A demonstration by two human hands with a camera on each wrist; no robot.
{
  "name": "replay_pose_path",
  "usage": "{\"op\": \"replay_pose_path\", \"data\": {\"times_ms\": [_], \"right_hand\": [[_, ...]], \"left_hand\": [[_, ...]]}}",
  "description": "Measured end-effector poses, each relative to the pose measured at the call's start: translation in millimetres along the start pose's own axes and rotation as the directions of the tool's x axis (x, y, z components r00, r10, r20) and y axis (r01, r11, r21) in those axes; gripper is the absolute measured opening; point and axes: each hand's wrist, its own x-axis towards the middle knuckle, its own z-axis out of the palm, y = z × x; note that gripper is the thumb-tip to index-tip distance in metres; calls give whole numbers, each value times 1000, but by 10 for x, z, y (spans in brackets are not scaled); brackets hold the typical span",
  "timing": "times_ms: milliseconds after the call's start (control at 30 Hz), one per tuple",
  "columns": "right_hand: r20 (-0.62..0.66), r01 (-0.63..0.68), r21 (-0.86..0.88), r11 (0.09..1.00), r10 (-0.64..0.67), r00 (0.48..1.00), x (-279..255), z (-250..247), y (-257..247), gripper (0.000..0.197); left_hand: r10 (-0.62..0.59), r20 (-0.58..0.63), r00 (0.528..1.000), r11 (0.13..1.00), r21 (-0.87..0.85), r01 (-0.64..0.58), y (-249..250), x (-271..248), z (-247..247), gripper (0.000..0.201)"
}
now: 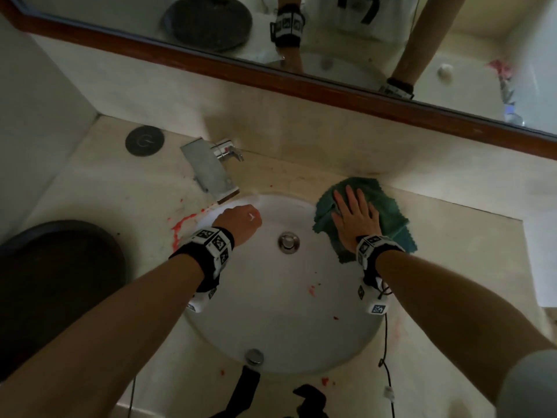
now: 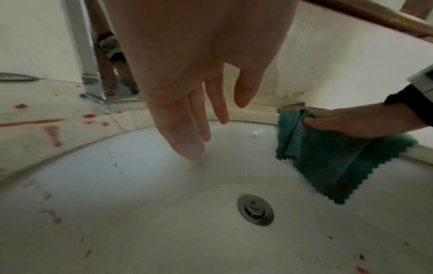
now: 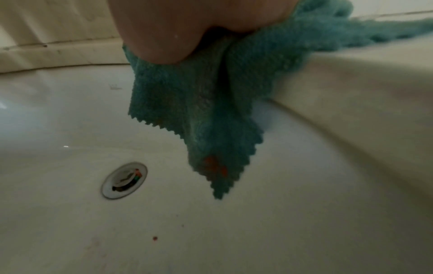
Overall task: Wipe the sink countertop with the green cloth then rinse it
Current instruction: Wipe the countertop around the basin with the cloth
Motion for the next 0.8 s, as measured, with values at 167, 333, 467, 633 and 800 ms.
{"op": "replay_pose_path", "data": {"times_ms": [167, 333, 467, 633, 800], "right_hand": [[-18, 100, -10, 995, -100, 995, 309, -81, -366, 56], [-50, 197, -33, 980, -198, 979, 551, -116, -762, 55], [-77, 281, -58, 958, -285, 955, 677, -110, -1121, 55], [-94, 362, -10, 932, -361, 928, 725, -98, -1549, 53], [-112, 413, 6, 910, -410, 905, 594, -54, -1878, 60]], "left_hand": [[-108, -39, 993, 991, -87, 104, -205, -85, -233, 30], [-208, -144, 967, 957, -236, 170, -403, -232, -475, 18], [-267, -169, 949, 930, -302, 208, -603, -327, -596, 20], [-294, -201, 935, 920, -323, 220, -819, -355, -689, 19], [-289, -213, 933, 918, -339, 207, -939, -416, -807, 17]]}}
